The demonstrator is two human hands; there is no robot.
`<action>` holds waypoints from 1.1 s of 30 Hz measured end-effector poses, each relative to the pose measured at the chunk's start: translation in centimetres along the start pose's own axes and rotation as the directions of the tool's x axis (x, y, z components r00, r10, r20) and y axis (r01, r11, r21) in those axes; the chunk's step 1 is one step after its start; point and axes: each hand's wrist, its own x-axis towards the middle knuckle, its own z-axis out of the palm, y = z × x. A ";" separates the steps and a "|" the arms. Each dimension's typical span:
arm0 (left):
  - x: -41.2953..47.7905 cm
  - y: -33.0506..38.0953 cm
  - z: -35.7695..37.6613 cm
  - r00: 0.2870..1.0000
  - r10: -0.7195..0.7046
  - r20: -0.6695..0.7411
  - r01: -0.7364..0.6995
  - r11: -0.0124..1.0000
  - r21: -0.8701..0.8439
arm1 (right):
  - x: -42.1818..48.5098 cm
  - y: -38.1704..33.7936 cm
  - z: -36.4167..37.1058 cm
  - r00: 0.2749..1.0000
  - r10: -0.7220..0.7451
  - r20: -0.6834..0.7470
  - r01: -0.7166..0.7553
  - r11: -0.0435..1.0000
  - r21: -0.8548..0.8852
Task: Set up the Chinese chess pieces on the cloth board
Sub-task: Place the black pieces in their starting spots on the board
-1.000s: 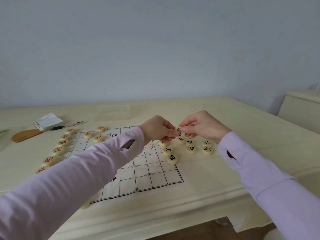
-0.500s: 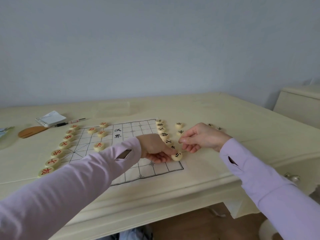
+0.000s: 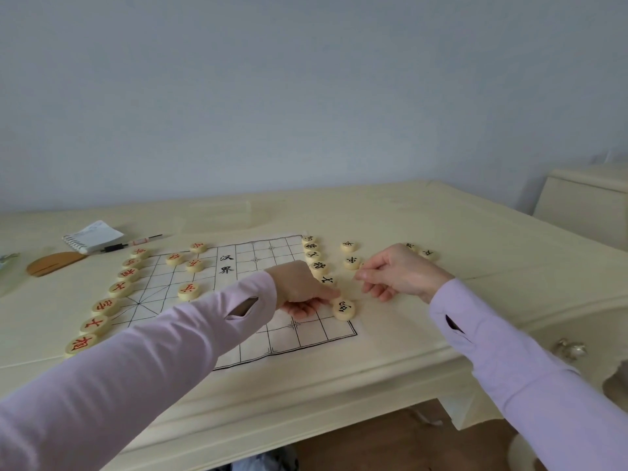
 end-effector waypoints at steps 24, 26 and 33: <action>5.7 3.2 -0.8 0.970 0.213 -0.117 -0.180 0.953 0.242 | 1.6 5.6 -7.6 0.900 0.143 -0.411 -0.292 0.898 -0.329; 6.2 4.2 -0.1 0.974 0.218 -0.063 -0.182 0.917 0.354 | 1.6 6.0 -7.9 0.898 0.158 -0.410 -0.284 0.921 -0.268; 8.1 6.3 1.8 0.978 0.209 0.026 -0.197 0.860 0.471 | 2.3 6.9 -9.4 0.900 0.193 -0.392 -0.276 0.946 -0.168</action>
